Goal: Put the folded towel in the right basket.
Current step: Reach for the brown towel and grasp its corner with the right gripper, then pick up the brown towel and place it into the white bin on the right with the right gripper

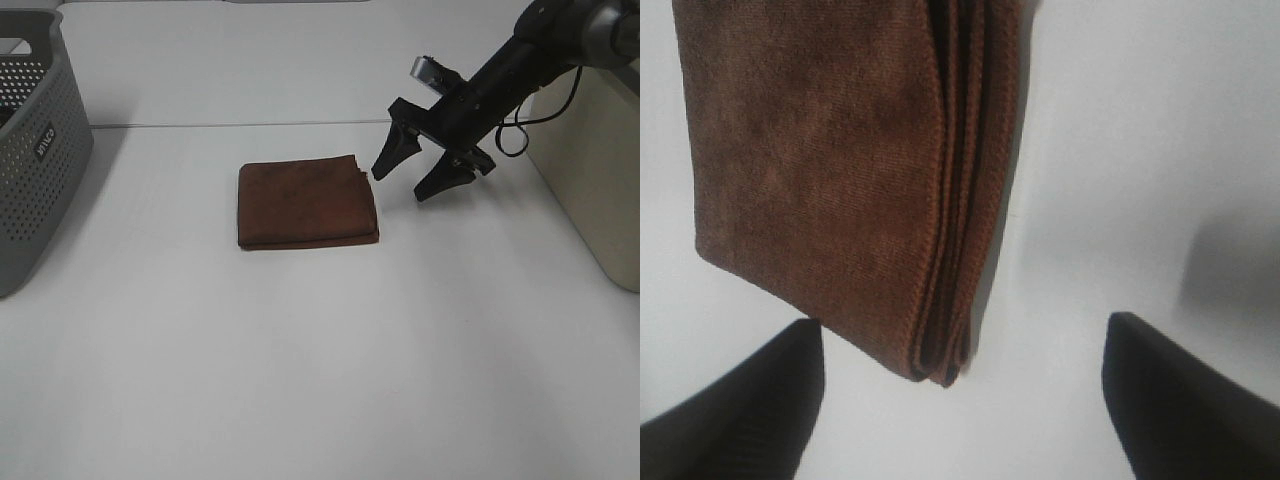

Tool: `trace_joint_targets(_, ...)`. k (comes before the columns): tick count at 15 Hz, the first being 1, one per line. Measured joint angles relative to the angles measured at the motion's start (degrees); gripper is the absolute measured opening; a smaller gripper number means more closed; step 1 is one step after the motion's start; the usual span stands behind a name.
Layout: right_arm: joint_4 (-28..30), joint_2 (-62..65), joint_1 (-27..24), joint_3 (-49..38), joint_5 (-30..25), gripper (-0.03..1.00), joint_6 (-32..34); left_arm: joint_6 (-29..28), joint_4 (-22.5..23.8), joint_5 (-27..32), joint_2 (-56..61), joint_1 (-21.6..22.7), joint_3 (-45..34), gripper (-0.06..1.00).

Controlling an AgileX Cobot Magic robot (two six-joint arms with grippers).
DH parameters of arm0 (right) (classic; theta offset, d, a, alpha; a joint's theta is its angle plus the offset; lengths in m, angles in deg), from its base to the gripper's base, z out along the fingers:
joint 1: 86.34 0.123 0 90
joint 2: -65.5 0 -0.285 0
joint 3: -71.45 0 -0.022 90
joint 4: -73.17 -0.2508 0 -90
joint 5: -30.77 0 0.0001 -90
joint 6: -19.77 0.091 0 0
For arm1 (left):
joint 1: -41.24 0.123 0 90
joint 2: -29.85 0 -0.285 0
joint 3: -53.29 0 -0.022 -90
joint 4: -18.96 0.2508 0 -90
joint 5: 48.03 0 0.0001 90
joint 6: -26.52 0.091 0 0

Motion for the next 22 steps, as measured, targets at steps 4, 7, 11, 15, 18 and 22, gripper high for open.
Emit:
trace_joint_targets(4,-2.1,-3.6,0.8,2.5,2.3,0.73,-0.5,0.0,0.0,0.0,0.0,0.0,0.0,0.97)
trace_joint_targets(7,-2.7,-4.7,2.3,2.7,4.7,0.73,-0.7,0.0,0.0,0.0,0.0,0.0,0.0,0.97)
trace_joint_targets(11,-6.6,-6.5,4.0,3.3,6.1,0.72,-1.0,0.0,0.0,0.0,0.0,0.0,0.0,0.97)
trace_joint_targets(15,-5.9,-7.6,6.9,3.3,10.7,0.17,-1.5,0.0,0.0,0.0,0.0,0.0,0.0,0.97)
trace_joint_targets(18,-5.0,-7.2,6.9,3.3,10.8,0.07,-1.4,0.0,0.0,0.0,0.0,0.0,0.0,0.97)
trace_joint_targets(22,0.9,0.5,7.0,3.2,9.9,0.07,-1.4,0.0,0.0,0.0,0.0,0.0,0.0,0.97)
